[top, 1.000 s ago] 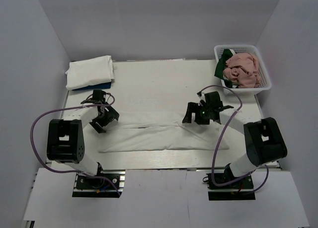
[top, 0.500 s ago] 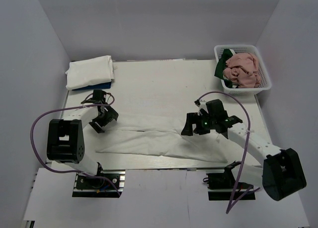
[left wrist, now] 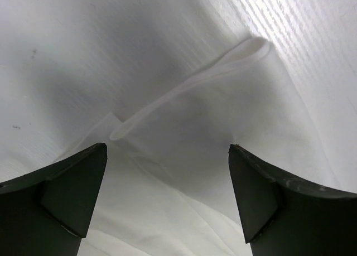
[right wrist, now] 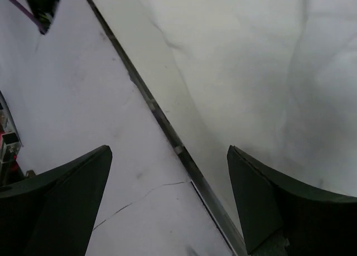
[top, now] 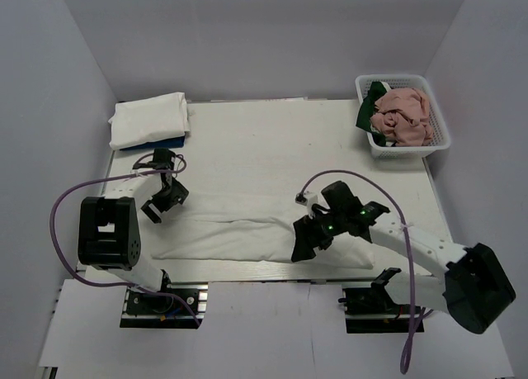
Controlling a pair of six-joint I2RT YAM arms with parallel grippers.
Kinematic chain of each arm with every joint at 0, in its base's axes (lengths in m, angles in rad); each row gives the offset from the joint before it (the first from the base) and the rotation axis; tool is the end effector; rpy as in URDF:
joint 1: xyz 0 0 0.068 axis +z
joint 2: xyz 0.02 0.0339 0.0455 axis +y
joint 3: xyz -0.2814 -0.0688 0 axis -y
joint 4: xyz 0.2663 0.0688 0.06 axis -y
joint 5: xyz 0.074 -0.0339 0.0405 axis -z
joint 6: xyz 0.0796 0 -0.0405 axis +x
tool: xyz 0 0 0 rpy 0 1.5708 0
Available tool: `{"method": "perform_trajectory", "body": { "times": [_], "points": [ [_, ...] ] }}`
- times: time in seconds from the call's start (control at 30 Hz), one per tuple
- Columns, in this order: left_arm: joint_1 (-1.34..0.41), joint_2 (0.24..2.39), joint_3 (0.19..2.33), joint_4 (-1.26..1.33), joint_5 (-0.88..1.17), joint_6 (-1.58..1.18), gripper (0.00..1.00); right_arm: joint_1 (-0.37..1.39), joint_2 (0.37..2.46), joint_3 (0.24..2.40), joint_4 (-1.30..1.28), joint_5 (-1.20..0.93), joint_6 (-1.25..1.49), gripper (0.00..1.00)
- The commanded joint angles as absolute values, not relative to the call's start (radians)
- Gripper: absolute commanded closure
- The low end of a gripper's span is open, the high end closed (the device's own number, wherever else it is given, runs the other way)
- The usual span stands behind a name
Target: Fold and stack the t-shirts
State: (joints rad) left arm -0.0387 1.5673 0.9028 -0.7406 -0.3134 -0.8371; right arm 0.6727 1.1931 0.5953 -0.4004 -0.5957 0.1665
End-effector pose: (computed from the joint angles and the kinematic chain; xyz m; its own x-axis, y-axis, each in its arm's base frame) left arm 0.2911 0.0133 0.1302 -0.6496 -0.6819 -0.3363 -0.7414 0.6662 0.0811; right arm 0.1645 0.1882 0.1572 -0.7732 -0.4406 -0.4562 -0.6342 0.5385 0.5549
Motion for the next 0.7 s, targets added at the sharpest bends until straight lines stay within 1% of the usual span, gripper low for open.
{"method": "perform_trajectory", "body": {
  "times": [0.0, 0.07, 0.13, 0.17, 0.2, 0.23, 0.27, 0.37, 0.47, 0.57, 0.67],
  "points": [
    [-0.032, 1.559, 0.943, -0.767, -0.376, -0.851, 0.0, 0.683, 1.088, 0.663, -0.379, -0.634, 0.13, 0.1],
    [-0.032, 1.559, 0.953, -0.758, -0.364, -0.851, 0.0, 0.678, 1.039, 0.672, -0.341, -0.499, 0.179, 0.1],
    [-0.032, 1.559, 0.953, -0.758, -0.354, -0.851, 0.0, 0.672, 1.038, 0.698, -0.348, -0.383, 0.233, 0.1],
    [-0.032, 1.559, 0.953, -0.758, -0.354, -0.851, 0.0, 0.675, 1.049, 0.716, -0.357, -0.157, 0.289, 0.1],
    [-0.032, 1.548, 0.953, -0.758, -0.354, -0.851, 0.0, 0.66, 1.06, 0.733, -0.38, -0.094, 0.328, 0.1],
    [-0.032, 1.548, 0.953, -0.758, -0.354, -0.851, 0.0, 0.658, 1.113, 0.739, -0.411, -0.039, 0.339, 0.1],
    [-0.032, 1.548, 0.953, -0.758, -0.354, -0.851, 0.0, 0.654, 1.133, 0.762, -0.428, 0.094, 0.363, 0.1],
    [-0.032, 1.539, 0.953, -0.758, -0.354, -0.851, 0.0, 0.635, 1.254, 0.785, -0.463, 0.146, 0.389, 0.1],
    [-0.032, 1.539, 0.953, -0.758, -0.345, -0.851, 0.0, 0.621, 1.374, 0.817, -0.449, 0.127, 0.39, 0.1],
    [-0.032, 1.539, 0.953, -0.758, -0.345, -0.851, 0.0, 0.612, 1.42, 0.818, -0.462, 0.091, 0.379, 0.1],
    [-0.032, 1.539, 0.953, -0.758, -0.345, -0.851, 0.0, 0.615, 1.422, 0.801, -0.504, 0.02, 0.351, 0.1]
  ]
}}
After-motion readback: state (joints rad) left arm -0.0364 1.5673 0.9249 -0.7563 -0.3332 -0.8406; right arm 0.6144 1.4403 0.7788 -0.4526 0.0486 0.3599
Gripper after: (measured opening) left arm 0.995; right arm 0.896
